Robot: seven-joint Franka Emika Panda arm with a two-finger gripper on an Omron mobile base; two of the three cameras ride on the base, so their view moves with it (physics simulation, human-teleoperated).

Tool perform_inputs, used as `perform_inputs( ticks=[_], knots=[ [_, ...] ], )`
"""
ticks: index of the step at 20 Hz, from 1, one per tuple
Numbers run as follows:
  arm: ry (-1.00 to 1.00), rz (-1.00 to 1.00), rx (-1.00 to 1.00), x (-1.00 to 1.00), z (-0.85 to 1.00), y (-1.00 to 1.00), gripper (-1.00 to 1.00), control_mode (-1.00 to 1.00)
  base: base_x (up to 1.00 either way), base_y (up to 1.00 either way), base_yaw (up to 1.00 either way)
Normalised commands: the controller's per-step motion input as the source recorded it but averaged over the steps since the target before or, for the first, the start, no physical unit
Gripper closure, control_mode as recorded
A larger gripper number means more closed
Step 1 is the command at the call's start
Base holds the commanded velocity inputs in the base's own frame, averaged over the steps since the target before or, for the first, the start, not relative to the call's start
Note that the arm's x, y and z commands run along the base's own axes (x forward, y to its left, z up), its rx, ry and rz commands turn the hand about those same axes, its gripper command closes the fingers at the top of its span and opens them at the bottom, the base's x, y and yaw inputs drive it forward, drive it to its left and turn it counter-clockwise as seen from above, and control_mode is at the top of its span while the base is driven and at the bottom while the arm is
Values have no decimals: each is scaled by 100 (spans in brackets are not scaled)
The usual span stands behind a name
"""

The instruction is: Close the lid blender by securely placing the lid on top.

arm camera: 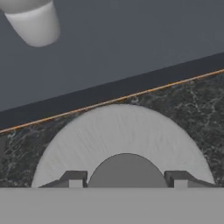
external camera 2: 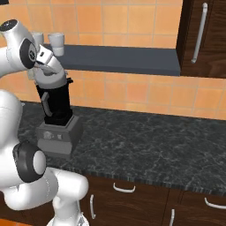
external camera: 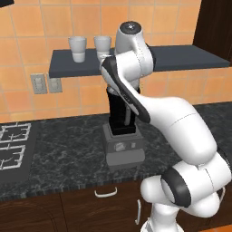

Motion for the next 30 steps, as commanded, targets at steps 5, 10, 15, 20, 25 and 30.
perform_inputs(
  ticks=[5,10,15,20,25,30],
  knots=[
    [10,0,6,3,8,0,100,-100,0,0,0],
    [15,0,-3,-4,-53,0,100,-100,0,0,0],
    [6,0,-1,-2,-18,0,100,-100,0,0,0],
    [6,0,4,0,55,0,100,-100,0,0,0],
    [5,0,3,-8,6,0,100,-100,0,0,0],
    [16,0,-5,-4,-33,0,100,-100,0,0,0]
  ],
)
